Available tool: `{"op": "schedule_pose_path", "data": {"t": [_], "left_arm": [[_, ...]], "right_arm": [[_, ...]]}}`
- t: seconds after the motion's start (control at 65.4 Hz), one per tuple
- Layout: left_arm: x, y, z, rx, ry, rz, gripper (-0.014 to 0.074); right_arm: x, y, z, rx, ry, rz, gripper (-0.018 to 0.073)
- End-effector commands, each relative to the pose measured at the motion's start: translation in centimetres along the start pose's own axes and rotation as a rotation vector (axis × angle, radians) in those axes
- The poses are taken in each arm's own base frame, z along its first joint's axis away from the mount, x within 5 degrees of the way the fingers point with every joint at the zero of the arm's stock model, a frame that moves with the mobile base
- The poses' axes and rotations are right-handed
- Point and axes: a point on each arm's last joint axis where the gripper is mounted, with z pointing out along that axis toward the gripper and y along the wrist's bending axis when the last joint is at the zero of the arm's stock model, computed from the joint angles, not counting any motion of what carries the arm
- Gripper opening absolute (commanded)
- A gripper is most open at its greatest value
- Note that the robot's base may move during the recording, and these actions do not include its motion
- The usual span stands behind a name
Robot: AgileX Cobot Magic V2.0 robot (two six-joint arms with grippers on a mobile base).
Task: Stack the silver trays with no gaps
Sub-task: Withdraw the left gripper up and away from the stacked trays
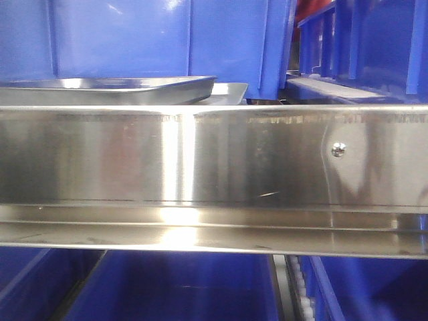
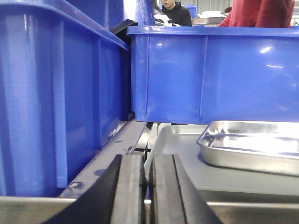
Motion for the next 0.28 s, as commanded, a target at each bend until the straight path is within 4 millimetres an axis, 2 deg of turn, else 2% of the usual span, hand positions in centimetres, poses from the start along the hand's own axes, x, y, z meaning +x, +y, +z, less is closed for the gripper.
{"op": "schedule_pose_path", "data": {"t": [0.0, 0.26], "left_arm": [[-0.23, 0.00, -0.05, 0.001, -0.023, -0.007, 0.0024], [-0.23, 0.00, -0.05, 0.001, -0.023, -0.007, 0.0024]], "right_arm": [[-0.17, -0.04, -0.03, 0.007, -0.020, -0.005, -0.0069], [-0.17, -0.04, -0.03, 0.007, -0.020, -0.005, -0.0069]]}}
